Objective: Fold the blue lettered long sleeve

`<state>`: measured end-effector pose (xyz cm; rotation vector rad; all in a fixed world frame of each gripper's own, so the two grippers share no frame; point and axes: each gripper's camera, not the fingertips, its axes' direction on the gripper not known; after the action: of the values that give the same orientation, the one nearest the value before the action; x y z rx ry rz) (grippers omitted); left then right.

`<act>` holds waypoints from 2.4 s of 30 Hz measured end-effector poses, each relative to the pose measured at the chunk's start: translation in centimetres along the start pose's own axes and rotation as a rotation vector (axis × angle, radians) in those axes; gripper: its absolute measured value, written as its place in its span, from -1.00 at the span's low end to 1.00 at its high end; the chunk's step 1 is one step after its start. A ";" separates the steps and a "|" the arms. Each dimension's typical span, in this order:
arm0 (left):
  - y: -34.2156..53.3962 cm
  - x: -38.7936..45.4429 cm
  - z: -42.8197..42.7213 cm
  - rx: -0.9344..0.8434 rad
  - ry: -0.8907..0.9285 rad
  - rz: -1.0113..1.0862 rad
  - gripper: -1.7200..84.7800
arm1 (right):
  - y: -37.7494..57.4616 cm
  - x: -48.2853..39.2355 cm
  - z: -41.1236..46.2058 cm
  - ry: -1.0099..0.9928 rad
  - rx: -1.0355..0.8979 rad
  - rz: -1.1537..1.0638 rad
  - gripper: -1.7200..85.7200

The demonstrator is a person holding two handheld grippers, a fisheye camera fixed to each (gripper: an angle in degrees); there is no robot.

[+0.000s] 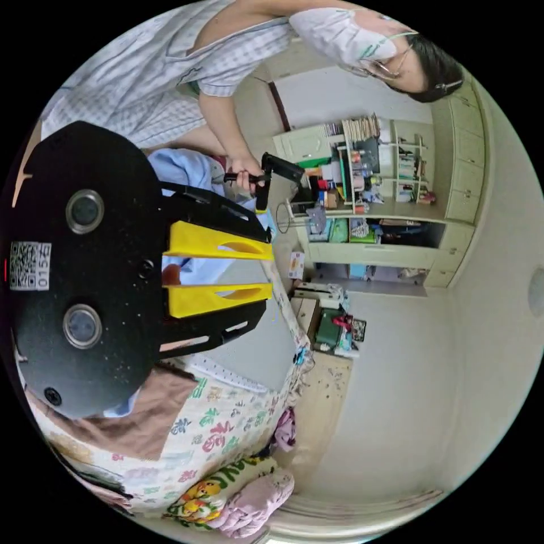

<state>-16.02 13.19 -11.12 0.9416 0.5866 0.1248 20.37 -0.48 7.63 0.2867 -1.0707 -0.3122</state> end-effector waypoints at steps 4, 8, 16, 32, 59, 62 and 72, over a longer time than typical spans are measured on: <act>0.3 1.1 0.3 -0.008 -0.014 0.007 -0.90 | -3.3 -0.2 10.4 -0.139 -0.225 -0.096 -0.64; 0.5 1.8 0.4 -0.033 -0.068 -0.022 -0.86 | -4.4 0.1 14.3 -0.069 -0.318 -0.108 -0.80; 1.1 2.7 -3.9 0.059 -0.170 -0.073 -0.76 | 2.3 13.8 3.0 0.033 -0.186 0.471 -0.92; 5.9 2.2 4.3 -0.476 -0.354 -0.157 -0.68 | 5.1 6.2 -6.5 0.002 -0.092 0.202 -0.79; 3.9 -3.3 5.4 -0.190 -0.205 -0.278 -0.94 | 10.4 4.8 -0.1 0.045 -0.288 0.253 -0.95; 4.9 -3.3 5.8 -0.208 -0.221 -0.286 -0.88 | 12.2 5.7 -1.8 -0.061 -0.158 0.352 -0.94; 7.7 0.0 11.0 -0.485 -0.391 -0.077 -0.73 | 16.4 -0.2 -0.2 0.074 -0.180 0.206 -0.90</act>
<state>-9.06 9.81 -0.12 0.4514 0.2113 0.0093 22.27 14.68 13.57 0.0265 -0.9823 -0.2096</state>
